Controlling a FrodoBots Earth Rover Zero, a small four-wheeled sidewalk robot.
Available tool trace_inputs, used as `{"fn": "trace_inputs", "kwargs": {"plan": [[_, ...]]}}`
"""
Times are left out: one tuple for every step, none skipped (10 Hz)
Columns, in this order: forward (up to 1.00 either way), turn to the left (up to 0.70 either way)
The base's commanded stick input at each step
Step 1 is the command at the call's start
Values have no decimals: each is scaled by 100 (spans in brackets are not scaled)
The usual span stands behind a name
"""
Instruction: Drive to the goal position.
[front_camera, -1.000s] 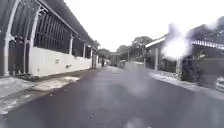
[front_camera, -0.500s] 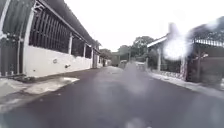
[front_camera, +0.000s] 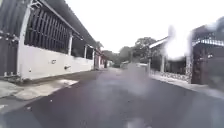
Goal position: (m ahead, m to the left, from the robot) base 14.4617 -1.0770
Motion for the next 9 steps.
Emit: {"fn": "trace_inputs", "kwargs": {"plan": [[70, 0], [70, 0], [70, 0], [70, 0], [70, 0], [70, 0], [70, 0], [70, 0], [70, 0]]}}
